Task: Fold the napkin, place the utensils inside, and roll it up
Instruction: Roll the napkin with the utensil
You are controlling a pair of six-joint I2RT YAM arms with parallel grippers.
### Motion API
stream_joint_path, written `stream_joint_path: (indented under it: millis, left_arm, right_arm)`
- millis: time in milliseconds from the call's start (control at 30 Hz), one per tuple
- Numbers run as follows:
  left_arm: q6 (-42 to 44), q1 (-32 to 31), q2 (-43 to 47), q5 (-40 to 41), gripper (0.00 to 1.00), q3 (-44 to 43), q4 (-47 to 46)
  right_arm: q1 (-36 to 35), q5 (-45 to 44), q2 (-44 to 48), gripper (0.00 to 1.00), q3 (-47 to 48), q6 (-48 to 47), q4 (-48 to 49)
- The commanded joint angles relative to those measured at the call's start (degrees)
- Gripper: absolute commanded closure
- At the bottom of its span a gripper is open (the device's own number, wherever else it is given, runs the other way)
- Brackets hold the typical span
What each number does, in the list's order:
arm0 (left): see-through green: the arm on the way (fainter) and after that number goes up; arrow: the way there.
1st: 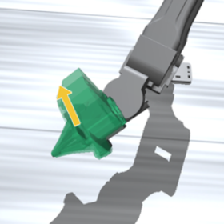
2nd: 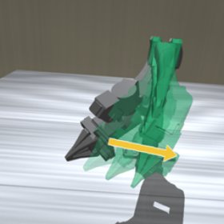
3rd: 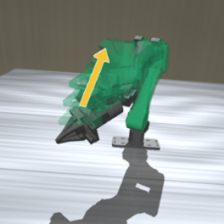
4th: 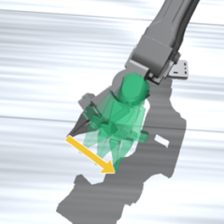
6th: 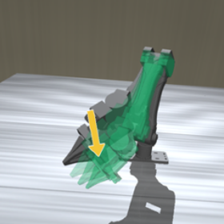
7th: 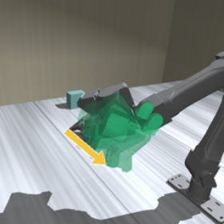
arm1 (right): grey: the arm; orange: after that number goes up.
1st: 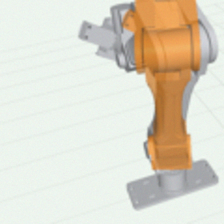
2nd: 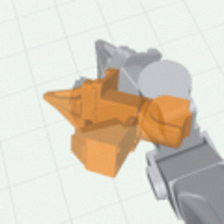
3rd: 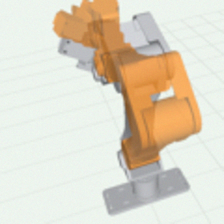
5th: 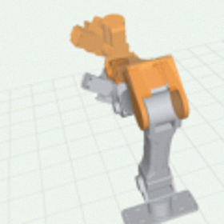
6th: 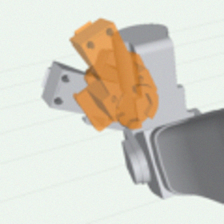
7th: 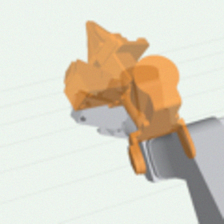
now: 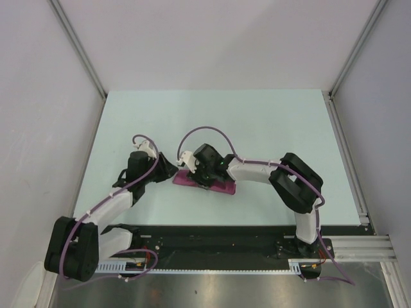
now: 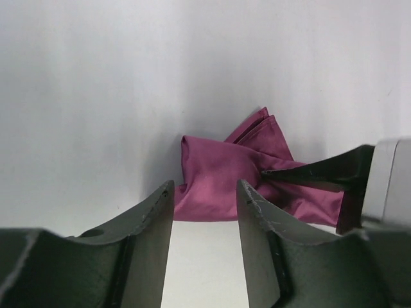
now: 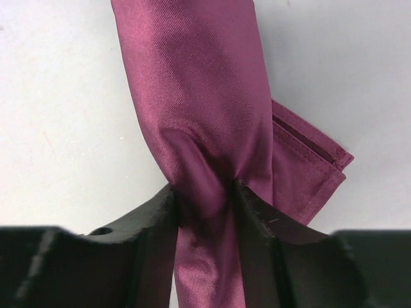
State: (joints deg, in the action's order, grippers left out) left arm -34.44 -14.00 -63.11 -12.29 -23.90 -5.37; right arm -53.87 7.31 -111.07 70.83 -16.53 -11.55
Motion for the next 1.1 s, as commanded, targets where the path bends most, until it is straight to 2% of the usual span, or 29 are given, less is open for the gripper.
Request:
stream_joint_path:
  millis: [0, 167, 200, 300, 767, 967, 1067]
  left_arm:
    - [0.60, 0.29, 2.20, 1.49, 0.50, 2.10, 0.00]
    - [0.60, 0.29, 0.36, -1.67, 0.49, 2.89, -2.19]
    - [0.51, 0.29, -0.16, -2.64, 0.45, 3.07, -2.63]
    - [-0.01, 0.29, -1.84, -3.35, 0.42, 3.33, -4.30]
    - [-4.06, 0.20, -10.80, -8.44, 0.44, 4.21, -15.98]
    - [-5.29, 0.20, -13.53, -9.68, 0.59, 5.35, -19.15]
    - [-5.03, 0.20, -14.05, -9.59, 0.71, 5.18, -19.86]
  right_arm:
    - [2.10, 9.90, -3.80, 0.63, 2.73, 1.85, -5.67]
    - [5.25, 19.47, -6.97, 0.73, 6.42, 3.70, -9.54]
    - [5.87, 21.15, -7.41, 0.75, 6.95, 4.05, -9.98]
    - [7.72, 27.83, -9.16, 0.77, 8.71, 4.93, -12.00]
    - [10.54, 41.99, -13.65, 0.78, 12.84, 4.14, -18.06]
    - [11.32, 43.84, -14.62, 0.77, 13.37, 4.05, -18.42]
    - [11.50, 44.19, -14.88, 0.75, 13.98, 3.70, -19.21]
